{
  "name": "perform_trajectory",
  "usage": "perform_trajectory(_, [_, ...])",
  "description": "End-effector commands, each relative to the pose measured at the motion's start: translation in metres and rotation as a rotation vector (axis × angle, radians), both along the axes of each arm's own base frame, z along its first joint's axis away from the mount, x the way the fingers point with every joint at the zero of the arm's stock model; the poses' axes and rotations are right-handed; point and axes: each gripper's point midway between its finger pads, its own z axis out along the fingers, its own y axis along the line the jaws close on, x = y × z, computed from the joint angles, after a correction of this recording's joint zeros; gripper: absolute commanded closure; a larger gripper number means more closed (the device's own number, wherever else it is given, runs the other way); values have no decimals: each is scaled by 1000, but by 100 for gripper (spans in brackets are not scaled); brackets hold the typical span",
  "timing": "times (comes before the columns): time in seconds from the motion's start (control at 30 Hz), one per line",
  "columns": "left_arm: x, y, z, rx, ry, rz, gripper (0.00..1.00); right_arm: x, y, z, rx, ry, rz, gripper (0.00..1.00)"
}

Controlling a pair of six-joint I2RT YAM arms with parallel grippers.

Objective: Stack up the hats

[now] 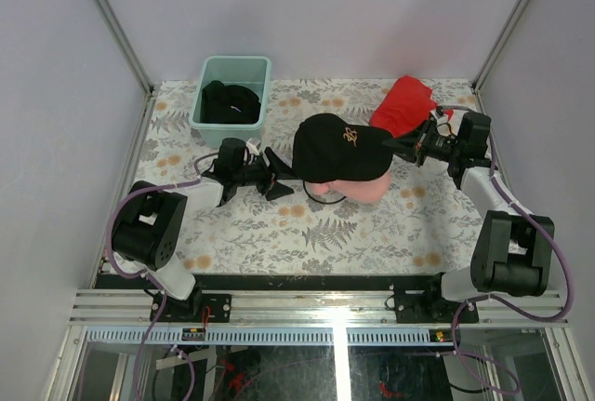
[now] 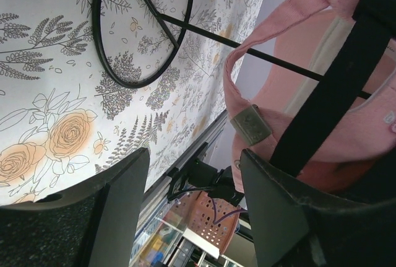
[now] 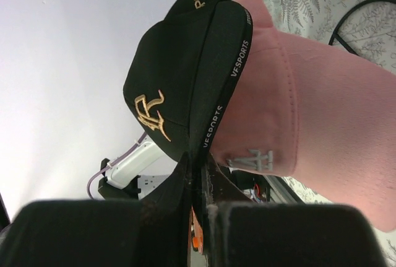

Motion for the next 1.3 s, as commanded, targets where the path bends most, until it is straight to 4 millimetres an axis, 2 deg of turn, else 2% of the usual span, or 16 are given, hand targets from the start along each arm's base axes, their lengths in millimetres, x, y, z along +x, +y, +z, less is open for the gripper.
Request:
perform_trajectory(0.0, [3,-1,11,-8,-51,-18,40,-10,-3,-30,-4,58,56,100])
perform_trajectory(0.1, [4,10,14,-20,-48,8,40,-10,-5,-40,-17,73,62,100])
perform_trajectory(0.2, [7,28,20,-28,-54,55,40,-9,-6,-49,-25,83,65,100])
perform_trajectory(0.3, [12,44,32,-42,-78,97,40,-7,-7,-53,-25,90,65,100])
perform_trajectory(0.4, [17,49,47,-64,-107,116,39,-3,-7,-48,-29,81,68,100])
perform_trajectory(0.53, [27,43,61,-71,-144,102,35,0,-8,-43,-34,76,71,100])
perform_trajectory(0.9, [45,10,45,-20,-133,23,34,0,-8,-40,-31,76,63,100])
perform_trajectory(1.1, [52,8,27,47,-104,6,34,2,-8,-36,-21,68,55,100])
perform_trajectory(1.27, [57,12,2,134,-81,-4,36,4,-7,-34,-12,67,53,100])
